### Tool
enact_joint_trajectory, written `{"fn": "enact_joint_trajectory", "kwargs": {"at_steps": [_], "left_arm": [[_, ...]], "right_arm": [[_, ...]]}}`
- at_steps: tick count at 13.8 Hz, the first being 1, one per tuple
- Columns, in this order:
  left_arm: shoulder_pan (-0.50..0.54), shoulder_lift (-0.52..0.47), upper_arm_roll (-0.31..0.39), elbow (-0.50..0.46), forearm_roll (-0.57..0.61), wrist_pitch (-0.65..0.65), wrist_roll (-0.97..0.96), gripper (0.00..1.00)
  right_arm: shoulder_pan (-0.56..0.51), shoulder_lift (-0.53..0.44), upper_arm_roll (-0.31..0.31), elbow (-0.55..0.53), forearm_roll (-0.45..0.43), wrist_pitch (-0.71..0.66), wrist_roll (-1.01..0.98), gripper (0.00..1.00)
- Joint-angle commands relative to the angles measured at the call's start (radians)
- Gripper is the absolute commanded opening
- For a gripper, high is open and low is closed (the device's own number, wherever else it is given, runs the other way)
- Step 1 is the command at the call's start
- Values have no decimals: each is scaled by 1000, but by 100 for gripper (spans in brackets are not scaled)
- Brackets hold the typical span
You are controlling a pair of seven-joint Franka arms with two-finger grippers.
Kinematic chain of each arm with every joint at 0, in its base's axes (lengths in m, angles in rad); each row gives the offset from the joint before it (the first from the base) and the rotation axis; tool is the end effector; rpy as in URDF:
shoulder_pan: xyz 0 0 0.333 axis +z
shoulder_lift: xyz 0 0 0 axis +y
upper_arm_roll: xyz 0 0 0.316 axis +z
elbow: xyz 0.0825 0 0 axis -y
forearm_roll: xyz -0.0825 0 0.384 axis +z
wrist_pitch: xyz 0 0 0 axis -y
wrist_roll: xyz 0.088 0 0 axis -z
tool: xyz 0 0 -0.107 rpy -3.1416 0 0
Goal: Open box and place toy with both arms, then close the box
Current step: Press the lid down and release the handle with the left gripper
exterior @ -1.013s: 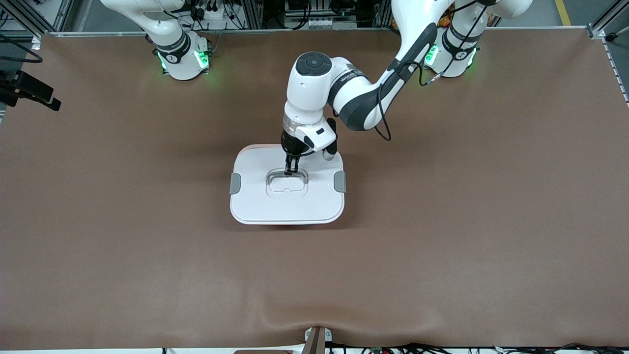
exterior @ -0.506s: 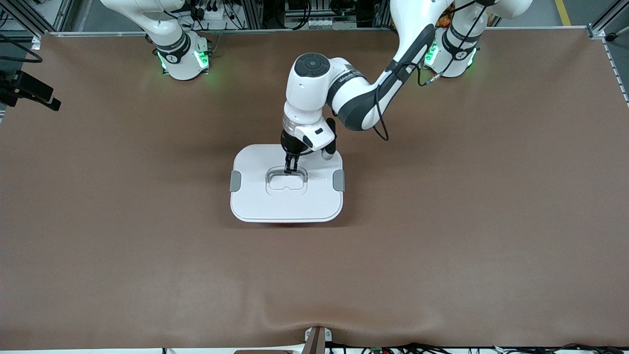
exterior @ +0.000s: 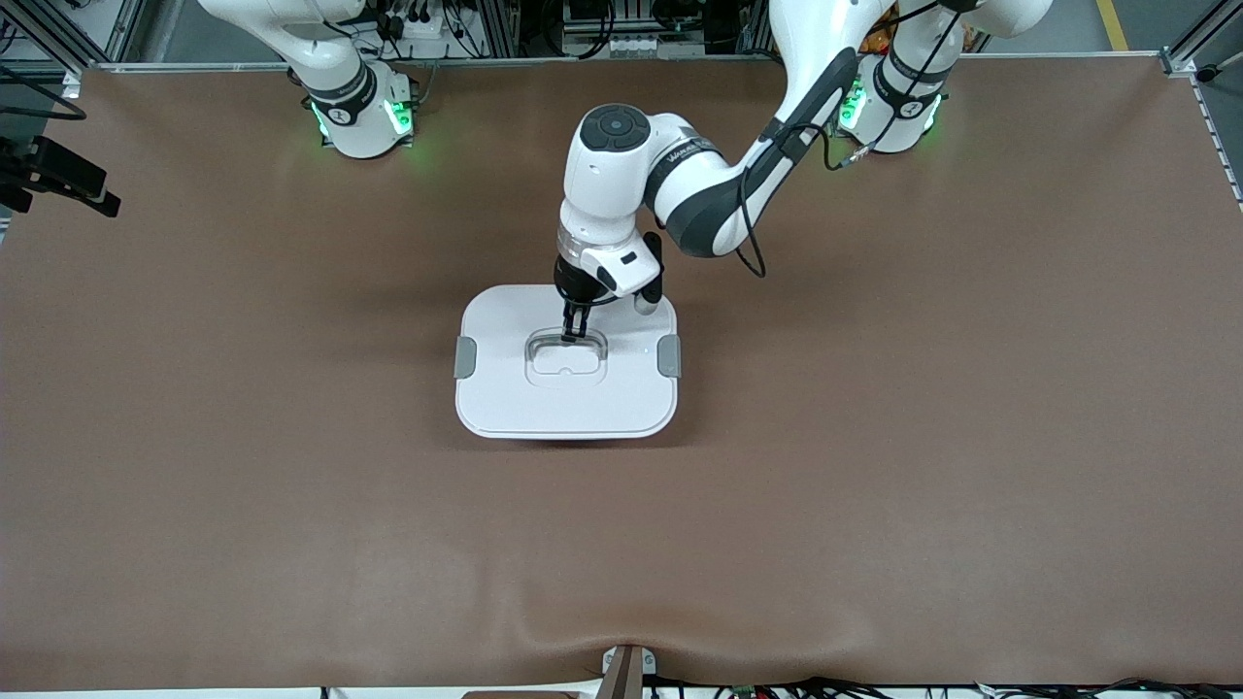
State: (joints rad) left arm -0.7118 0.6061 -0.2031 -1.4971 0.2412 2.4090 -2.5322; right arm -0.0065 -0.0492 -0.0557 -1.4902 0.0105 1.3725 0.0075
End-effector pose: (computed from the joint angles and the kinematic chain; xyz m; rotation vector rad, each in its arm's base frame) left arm 0.4726 -0.5650 0.3533 2.0410 1.9353 0.0429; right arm 0.5165 -0.0318 0.6714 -3.1230 0.1059 0.1066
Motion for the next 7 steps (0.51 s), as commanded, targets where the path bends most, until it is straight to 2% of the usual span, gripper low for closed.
{"fn": "enact_joint_trajectory", "kwargs": {"at_steps": [1,7], "left_arm": [[-8,-2,2,4,12,-8,-13,100],[6,-38,2,8,6,-19,-4,100]], "right_arm": [[-1,-23,5,-19,-24,4,-23,100],[-3,-21,5,-18,-26,4,-23,100]]}}
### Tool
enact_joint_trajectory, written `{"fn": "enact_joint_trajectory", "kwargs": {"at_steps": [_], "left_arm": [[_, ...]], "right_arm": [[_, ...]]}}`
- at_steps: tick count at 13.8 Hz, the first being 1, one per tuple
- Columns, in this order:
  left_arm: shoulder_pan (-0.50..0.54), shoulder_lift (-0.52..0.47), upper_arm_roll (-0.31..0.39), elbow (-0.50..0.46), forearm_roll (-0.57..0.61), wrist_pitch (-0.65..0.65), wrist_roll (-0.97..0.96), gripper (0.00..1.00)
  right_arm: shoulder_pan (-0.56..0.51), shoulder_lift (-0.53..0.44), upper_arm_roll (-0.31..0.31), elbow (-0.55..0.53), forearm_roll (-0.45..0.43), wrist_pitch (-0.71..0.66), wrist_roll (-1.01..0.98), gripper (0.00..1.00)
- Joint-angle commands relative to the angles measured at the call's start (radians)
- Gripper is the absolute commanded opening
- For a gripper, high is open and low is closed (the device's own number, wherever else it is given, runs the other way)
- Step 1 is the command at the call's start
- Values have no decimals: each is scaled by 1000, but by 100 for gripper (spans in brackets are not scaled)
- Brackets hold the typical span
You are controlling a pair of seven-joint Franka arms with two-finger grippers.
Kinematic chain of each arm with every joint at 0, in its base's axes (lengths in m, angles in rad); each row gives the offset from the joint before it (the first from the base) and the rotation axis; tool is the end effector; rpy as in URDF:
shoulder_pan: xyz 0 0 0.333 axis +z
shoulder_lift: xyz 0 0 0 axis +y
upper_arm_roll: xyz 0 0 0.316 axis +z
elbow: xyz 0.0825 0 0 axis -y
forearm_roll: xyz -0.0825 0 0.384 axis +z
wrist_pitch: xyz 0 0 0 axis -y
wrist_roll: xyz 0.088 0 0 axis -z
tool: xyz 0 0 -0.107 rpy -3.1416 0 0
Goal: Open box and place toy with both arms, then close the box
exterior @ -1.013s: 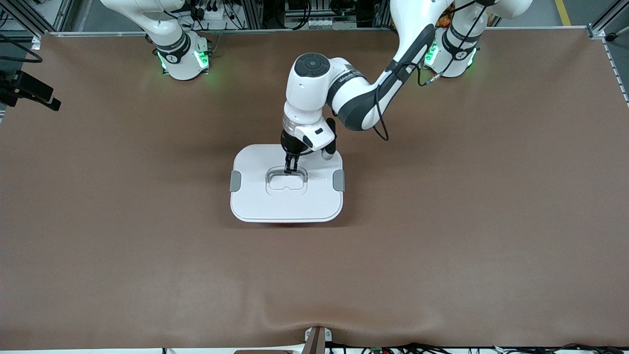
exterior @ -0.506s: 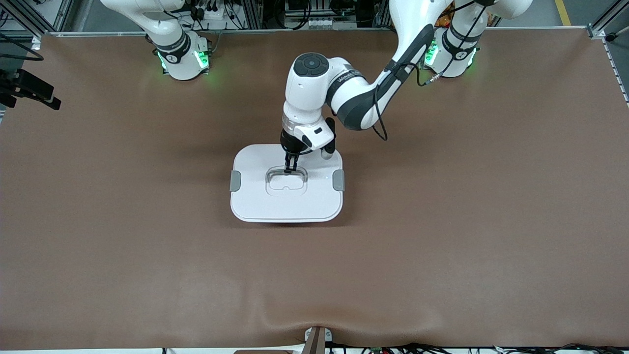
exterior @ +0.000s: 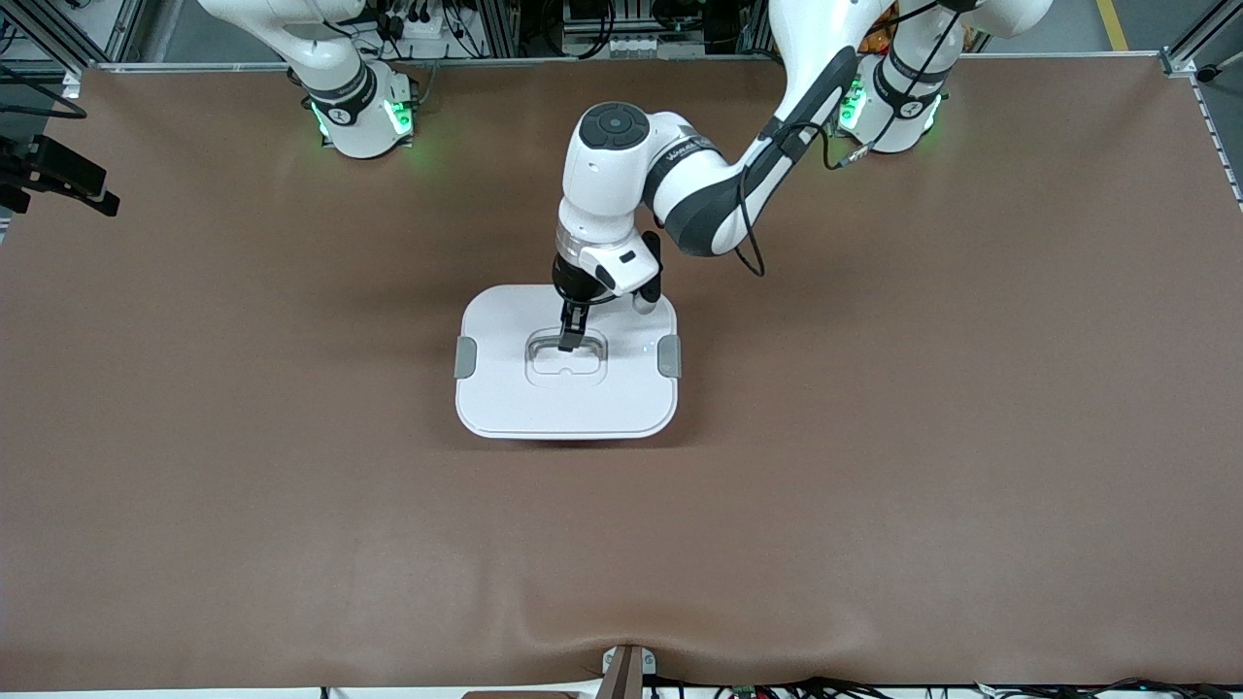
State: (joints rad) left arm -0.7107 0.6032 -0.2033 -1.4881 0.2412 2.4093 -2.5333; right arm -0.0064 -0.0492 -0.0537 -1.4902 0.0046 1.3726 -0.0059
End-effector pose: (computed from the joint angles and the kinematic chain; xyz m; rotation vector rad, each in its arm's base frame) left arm 0.4746 -0.5656 0.3599 2.0291 1.9303 0.0423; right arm 0.5165 -0.0314 0.6714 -3.1292 0.0834 0.1068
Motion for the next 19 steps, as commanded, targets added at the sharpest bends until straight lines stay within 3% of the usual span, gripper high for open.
{"fn": "enact_joint_trajectory", "kwargs": {"at_steps": [1,3,9,15,19], "left_arm": [[8,-49,2,-3,6,-30,-1,100],[25,-86,2,-3,4,-56,-1,100],[212,-209,-1,-6,-14,-134,108,100],[462,-365,-2,0,-287,-327,646,100],[585,-431,2,-3,-362,-487,968,100]], "right_arm": [[-3,-21,3,-18,-20,2,-8,100],[-4,-21,3,-16,-18,0,-8,100],[-4,-20,3,-12,-20,0,-8,100],[-1,-18,3,-2,-17,0,-2,100],[-4,-17,3,-2,-17,0,-3,100]]}}
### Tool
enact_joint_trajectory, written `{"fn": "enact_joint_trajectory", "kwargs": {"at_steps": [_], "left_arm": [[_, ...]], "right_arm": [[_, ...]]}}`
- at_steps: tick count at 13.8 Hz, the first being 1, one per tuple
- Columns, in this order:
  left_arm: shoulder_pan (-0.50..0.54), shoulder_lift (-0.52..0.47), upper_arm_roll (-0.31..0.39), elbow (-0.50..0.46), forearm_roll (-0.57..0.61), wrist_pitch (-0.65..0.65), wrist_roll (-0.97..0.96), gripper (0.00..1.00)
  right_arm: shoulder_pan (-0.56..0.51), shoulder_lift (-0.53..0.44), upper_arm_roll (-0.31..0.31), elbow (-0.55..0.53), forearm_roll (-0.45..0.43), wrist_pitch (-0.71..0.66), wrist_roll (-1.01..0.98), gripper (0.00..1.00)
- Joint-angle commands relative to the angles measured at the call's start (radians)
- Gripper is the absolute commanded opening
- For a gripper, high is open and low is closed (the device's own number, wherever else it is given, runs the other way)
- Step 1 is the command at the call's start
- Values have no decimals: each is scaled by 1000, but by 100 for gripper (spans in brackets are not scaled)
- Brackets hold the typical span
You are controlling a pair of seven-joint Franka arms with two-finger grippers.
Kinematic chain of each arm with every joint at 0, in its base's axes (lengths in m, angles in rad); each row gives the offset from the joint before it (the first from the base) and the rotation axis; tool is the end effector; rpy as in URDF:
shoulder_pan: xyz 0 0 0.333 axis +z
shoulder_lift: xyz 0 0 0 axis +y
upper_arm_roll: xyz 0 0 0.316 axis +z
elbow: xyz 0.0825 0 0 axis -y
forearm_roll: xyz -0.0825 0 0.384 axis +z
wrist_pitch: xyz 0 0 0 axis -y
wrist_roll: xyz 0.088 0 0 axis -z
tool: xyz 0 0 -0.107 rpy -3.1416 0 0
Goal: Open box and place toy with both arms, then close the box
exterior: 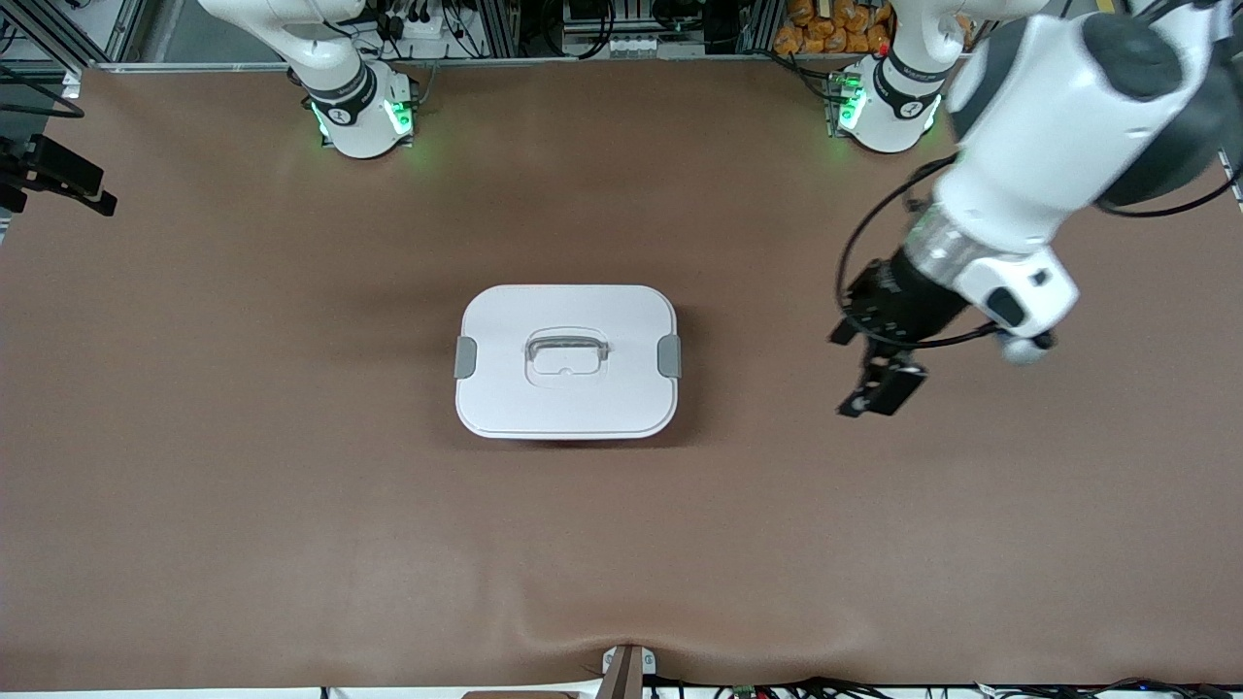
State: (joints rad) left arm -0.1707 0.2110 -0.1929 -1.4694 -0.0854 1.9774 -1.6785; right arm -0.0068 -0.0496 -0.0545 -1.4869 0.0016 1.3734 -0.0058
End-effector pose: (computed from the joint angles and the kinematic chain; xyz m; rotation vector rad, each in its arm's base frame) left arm 0.6122 -0.2247 0.5909 2.2046 1.7594 0.0752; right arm 0.5163 -0.0324 0.6731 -3.1324 0.0863 0.1000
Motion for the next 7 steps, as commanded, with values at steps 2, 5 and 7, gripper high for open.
{"fn": "enact_joint_trajectory", "kwargs": {"at_steps": [2,5,7], "left_arm": [[59,-71,27,-23,-75,-118,242,100],[-16,-137,149,-66,-92,-179,394,100],[-35,-208,193,-152,-113,-183,504,100]], "right_arm": [[-4,-16,4,-6,-9,0,-3,100],[-5,-16,4,-4,-8,0,-3,100],[-6,-16,4,-4,-8,0,-3,100]]}}
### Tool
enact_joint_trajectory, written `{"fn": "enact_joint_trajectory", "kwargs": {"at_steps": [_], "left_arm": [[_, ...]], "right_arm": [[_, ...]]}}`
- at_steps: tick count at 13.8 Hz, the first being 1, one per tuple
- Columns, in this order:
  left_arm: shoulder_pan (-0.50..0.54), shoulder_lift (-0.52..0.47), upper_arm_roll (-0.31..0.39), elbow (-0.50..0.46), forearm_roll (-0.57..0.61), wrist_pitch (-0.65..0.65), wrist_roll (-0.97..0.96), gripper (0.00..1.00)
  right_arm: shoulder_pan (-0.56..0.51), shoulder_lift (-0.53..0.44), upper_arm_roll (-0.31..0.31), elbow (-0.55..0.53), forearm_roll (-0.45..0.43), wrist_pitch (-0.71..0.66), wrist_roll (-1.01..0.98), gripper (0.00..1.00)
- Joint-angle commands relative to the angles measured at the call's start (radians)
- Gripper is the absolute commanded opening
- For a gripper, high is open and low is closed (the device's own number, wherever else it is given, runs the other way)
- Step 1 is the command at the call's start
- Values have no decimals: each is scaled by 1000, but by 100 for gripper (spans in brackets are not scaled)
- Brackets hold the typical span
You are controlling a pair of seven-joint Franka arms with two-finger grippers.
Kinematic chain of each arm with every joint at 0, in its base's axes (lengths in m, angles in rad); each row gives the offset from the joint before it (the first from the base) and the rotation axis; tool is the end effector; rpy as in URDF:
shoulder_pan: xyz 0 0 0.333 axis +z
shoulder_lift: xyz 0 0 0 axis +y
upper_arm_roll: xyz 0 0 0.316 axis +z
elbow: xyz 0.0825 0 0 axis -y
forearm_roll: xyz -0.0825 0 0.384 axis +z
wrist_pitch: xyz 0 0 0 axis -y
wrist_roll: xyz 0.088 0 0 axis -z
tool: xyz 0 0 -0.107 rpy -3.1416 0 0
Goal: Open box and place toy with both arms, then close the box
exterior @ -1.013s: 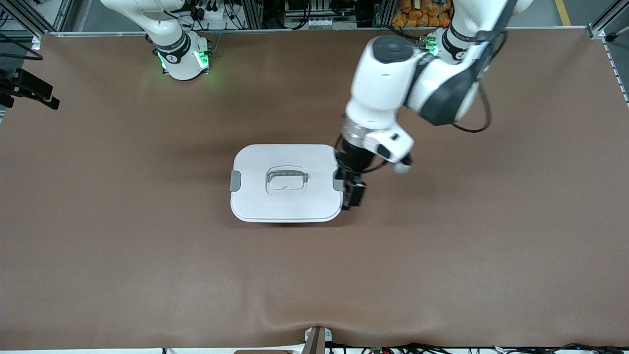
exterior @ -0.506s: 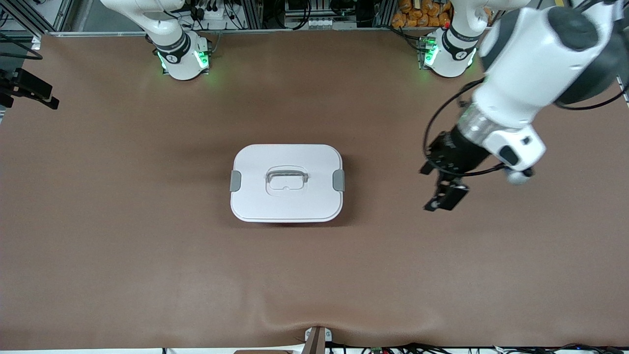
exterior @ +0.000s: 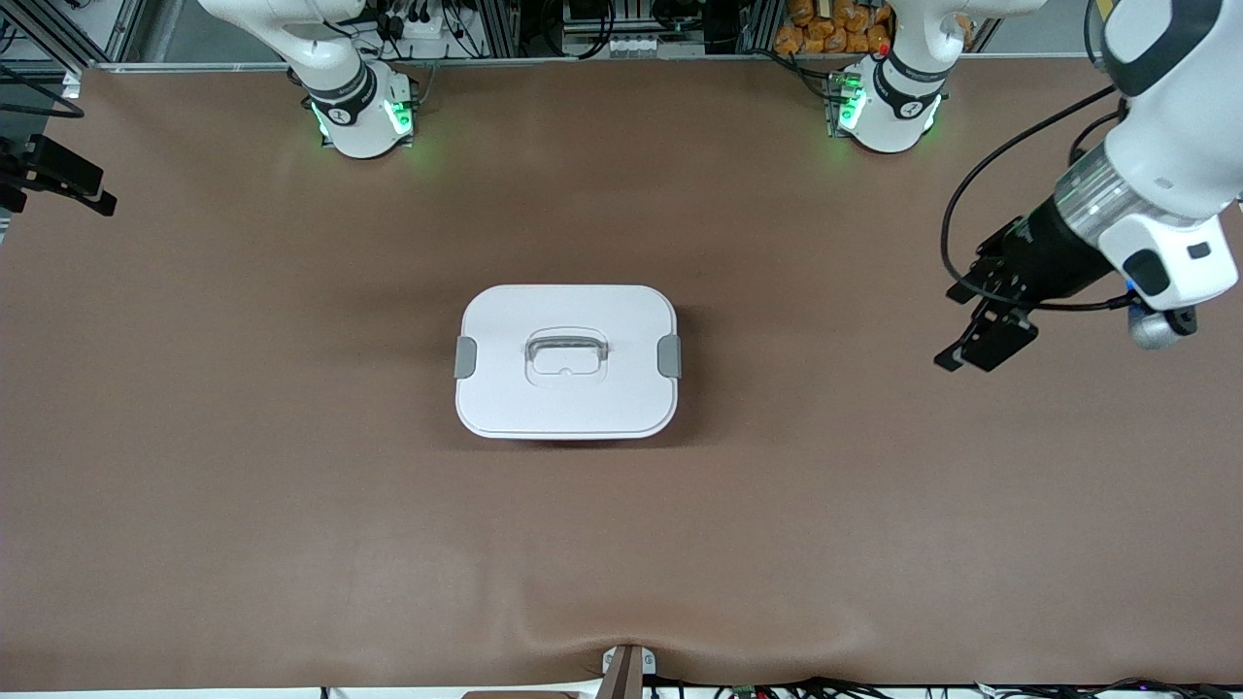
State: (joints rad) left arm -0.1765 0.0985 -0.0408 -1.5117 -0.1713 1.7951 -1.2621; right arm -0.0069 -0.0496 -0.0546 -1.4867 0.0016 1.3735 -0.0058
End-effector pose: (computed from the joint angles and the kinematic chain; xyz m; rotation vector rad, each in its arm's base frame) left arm 0.5892 -0.1436 0.6190 2.4864 1.4703 0.0276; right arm 0.5163 -0.0325 0.6732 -3.1324 0.0866 0.0995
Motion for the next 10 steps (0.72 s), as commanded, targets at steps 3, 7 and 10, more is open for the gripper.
{"fn": "enact_joint_trajectory", "kwargs": {"at_steps": [3,7,10], "left_arm": [[-23,-155,62,-185,-27,-26,264,100],[-15,-163,81,-179,-14,-117,467,100],[-15,-166,93,-174,-4,-167,602,100]], "right_arm": [[-5,-16,4,-4,-8,-1,-3,100],[-5,-16,4,-4,-5,-1,-3,100],[-7,-16,4,-4,-3,-2,-3,100]]}}
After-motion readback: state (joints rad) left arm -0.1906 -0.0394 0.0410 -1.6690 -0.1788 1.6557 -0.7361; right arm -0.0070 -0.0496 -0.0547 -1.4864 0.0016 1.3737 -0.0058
